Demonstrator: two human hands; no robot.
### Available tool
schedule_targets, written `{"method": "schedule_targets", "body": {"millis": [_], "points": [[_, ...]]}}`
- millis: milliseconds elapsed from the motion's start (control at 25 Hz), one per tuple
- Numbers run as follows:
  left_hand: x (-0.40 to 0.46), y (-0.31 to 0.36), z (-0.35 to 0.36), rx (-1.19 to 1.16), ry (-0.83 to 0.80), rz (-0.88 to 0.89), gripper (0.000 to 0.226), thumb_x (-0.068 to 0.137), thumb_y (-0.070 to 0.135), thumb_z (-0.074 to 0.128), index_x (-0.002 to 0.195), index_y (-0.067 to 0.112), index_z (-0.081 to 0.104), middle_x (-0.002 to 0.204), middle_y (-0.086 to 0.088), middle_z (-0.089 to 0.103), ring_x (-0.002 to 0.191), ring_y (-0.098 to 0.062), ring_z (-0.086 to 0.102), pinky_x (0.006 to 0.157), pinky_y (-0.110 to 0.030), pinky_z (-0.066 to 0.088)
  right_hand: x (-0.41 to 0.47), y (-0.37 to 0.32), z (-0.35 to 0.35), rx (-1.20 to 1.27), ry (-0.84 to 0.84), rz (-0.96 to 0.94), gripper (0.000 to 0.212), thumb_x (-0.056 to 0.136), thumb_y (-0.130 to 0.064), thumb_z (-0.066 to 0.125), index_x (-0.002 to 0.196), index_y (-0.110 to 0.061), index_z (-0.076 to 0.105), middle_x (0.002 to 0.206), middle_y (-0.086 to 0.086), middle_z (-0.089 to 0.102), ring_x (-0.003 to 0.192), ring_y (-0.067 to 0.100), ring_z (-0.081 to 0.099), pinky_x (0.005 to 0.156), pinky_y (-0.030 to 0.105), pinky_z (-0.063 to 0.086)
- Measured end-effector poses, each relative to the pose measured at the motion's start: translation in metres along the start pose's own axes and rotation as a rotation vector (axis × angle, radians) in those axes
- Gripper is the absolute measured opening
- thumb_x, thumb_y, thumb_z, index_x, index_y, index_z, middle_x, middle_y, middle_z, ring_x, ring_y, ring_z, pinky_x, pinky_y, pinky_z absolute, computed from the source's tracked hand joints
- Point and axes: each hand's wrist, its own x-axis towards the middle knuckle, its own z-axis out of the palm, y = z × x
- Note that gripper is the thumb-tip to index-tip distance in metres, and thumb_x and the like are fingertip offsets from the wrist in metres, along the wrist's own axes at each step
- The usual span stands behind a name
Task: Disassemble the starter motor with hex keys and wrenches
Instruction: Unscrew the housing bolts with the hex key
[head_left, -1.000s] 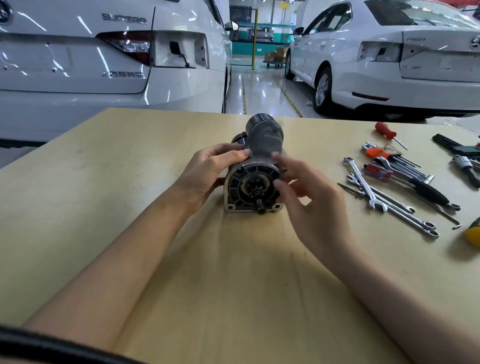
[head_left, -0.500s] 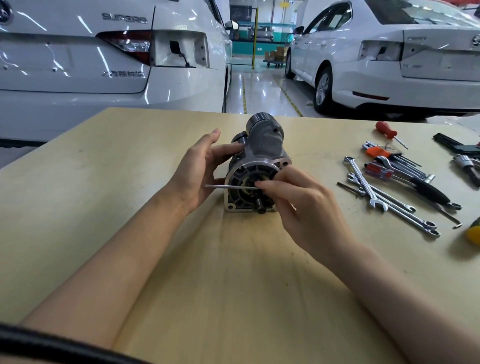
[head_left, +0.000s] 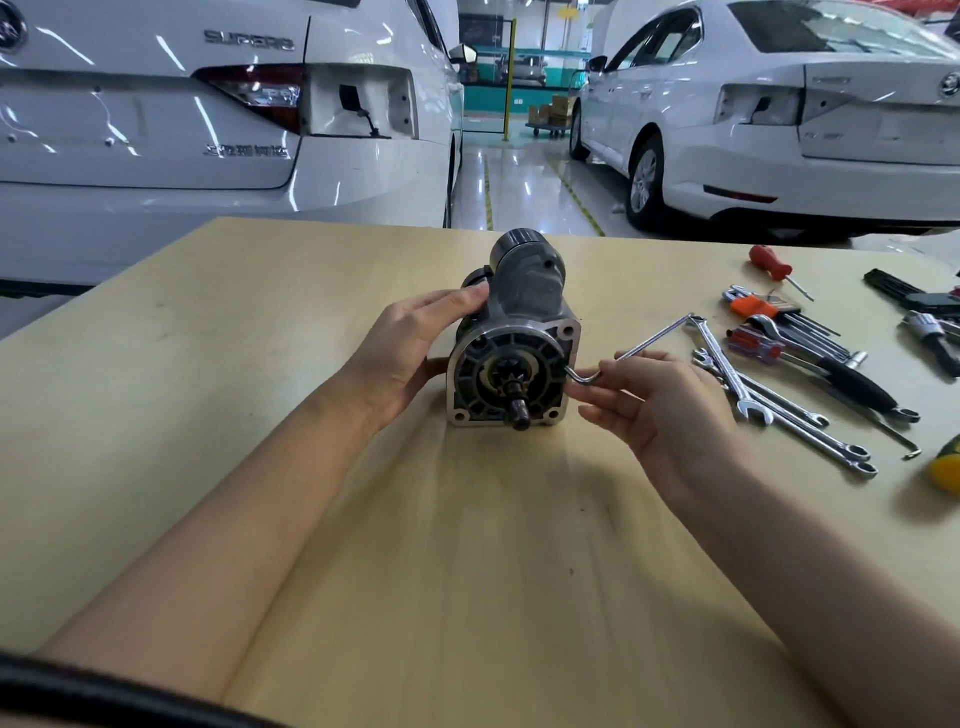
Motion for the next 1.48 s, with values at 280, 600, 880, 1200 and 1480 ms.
{"method": "schedule_targets", "body": {"millis": [280,600,880,1200,1480], "points": [[-0.001,0.002,0.002,-0.039,0.042,-0.015,0.044,0.063,0.032,0.075,0.102,0.012,0.071,0.090,0.001,0.072,0.083,-0.013,0.066,0.074,-0.030,0.054,-0.003,0.002,0.000,0.032,0.015,0.108,0.009,0.083,0.009,0.053,0.089,0.002,0.054,0.069,0.017,0.071,0.069,0.027,0.073,0.053,0.026,0.056],[-0.001,0.001,0.002,-0.044,0.038,-0.012,0.042,0.062,0.032,0.076,0.100,0.014,0.072,0.090,0.001,0.073,0.083,-0.011,0.067,0.072,-0.027,0.056,-0.005,0.003,0.001,0.066,0.015,0.123,0.021,0.085,0.010,0.052,0.102,-0.001,0.051,0.067,0.016,0.070,0.066,0.026,0.073,0.052,0.026,0.056],[-0.002,0.003,0.003,-0.052,0.040,-0.014,0.042,0.062,0.031,0.075,0.100,0.014,0.072,0.090,0.001,0.073,0.082,-0.012,0.066,0.072,-0.028,0.055,-0.004,0.003,0.001,0.071,0.017,0.131,0.020,0.083,0.011,0.053,0.098,-0.002,0.051,0.066,0.014,0.070,0.065,0.025,0.073,0.052,0.027,0.057],[-0.002,0.002,0.002,-0.041,0.038,-0.012,0.037,0.061,0.032,0.076,0.095,0.017,0.074,0.091,0.002,0.073,0.082,-0.012,0.067,0.074,-0.029,0.055,-0.007,0.002,-0.001,0.044,0.005,0.036,0.020,0.081,0.005,0.066,0.096,0.001,0.054,0.075,0.018,0.073,0.074,0.027,0.074,0.059,0.027,0.057],[-0.002,0.002,0.002,-0.033,0.048,-0.013,0.045,0.061,0.033,0.077,0.101,0.014,0.072,0.096,-0.001,0.073,0.087,-0.014,0.067,0.081,-0.034,0.055,-0.013,0.002,0.003,-0.252,-0.044,-0.343,0.017,0.079,-0.004,0.075,0.089,-0.010,0.063,0.070,0.009,0.073,0.067,0.022,0.073,0.064,0.029,0.058]]}}
